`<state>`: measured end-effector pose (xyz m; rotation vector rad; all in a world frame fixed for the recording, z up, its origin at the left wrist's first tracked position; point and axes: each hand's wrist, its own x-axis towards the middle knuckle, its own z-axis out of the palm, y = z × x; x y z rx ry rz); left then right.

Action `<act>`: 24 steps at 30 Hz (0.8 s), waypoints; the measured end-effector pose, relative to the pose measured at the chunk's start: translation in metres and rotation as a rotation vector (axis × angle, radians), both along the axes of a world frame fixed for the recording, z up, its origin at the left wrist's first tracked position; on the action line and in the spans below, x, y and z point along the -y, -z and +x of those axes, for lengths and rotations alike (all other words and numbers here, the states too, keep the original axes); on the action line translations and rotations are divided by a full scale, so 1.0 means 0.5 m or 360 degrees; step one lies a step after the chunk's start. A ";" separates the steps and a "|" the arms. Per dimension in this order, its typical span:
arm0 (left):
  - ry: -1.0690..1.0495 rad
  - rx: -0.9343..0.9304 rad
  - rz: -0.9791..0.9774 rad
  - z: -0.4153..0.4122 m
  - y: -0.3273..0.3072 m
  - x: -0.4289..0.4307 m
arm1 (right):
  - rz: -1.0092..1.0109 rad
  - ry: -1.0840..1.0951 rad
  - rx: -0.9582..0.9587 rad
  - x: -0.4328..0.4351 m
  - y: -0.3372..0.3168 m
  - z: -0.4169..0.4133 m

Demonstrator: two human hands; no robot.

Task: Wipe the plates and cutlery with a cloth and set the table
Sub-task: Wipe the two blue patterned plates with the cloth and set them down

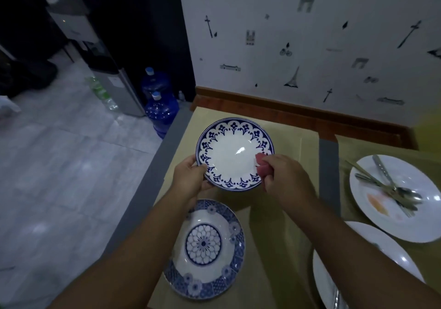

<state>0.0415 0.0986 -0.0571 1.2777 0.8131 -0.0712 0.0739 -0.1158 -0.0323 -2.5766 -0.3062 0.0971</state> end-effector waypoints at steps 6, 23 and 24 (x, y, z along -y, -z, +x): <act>0.0065 -0.0126 -0.0023 0.084 0.058 -0.049 | -0.0061 0.0057 -0.0136 -0.076 0.051 0.055; 0.0171 -0.0182 -0.0107 0.135 0.095 -0.051 | -0.0275 0.0164 -0.0259 -0.082 0.128 0.091; 0.0163 -0.0177 -0.0097 0.135 0.096 -0.051 | -0.0273 0.0169 -0.0240 -0.083 0.128 0.094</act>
